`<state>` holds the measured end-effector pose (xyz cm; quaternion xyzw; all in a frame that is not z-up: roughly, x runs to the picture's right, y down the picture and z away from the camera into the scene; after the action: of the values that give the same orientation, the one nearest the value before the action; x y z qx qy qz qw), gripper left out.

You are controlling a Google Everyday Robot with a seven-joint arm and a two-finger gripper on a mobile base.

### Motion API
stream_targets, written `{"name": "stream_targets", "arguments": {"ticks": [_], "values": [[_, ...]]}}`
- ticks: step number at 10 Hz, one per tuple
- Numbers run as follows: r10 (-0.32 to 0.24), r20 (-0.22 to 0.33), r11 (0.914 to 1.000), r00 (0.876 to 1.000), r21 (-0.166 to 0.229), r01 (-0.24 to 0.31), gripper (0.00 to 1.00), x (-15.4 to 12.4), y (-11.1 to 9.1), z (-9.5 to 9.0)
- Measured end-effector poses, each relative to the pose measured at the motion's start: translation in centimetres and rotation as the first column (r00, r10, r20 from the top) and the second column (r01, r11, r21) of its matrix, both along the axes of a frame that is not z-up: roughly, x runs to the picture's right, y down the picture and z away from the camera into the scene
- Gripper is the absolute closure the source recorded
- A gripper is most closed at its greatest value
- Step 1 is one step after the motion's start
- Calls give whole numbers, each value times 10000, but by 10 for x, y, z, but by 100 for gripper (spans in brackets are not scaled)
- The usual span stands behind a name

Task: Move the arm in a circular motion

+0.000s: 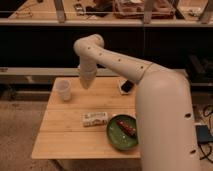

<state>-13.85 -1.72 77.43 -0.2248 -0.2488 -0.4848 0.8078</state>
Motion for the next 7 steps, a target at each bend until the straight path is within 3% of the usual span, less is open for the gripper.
{"name": "stream_targets", "arguments": {"ticks": [1, 2, 4, 5, 6, 7], "values": [[-590, 499, 9982, 9970, 173, 582, 100, -24, 12, -13], [-1524, 1116, 9878, 9820, 481, 1478, 100, -46, 35, -33], [-2874, 1788, 9574, 9410, 813, 2770, 100, -44, 84, -66], [-3425, 1968, 9394, 9187, 881, 3313, 100, -27, 114, -83], [-3794, 1974, 9250, 9039, 592, 3753, 100, 19, 163, -103], [-3763, 1788, 9256, 9091, 292, 3773, 100, 52, 187, -111]]}}
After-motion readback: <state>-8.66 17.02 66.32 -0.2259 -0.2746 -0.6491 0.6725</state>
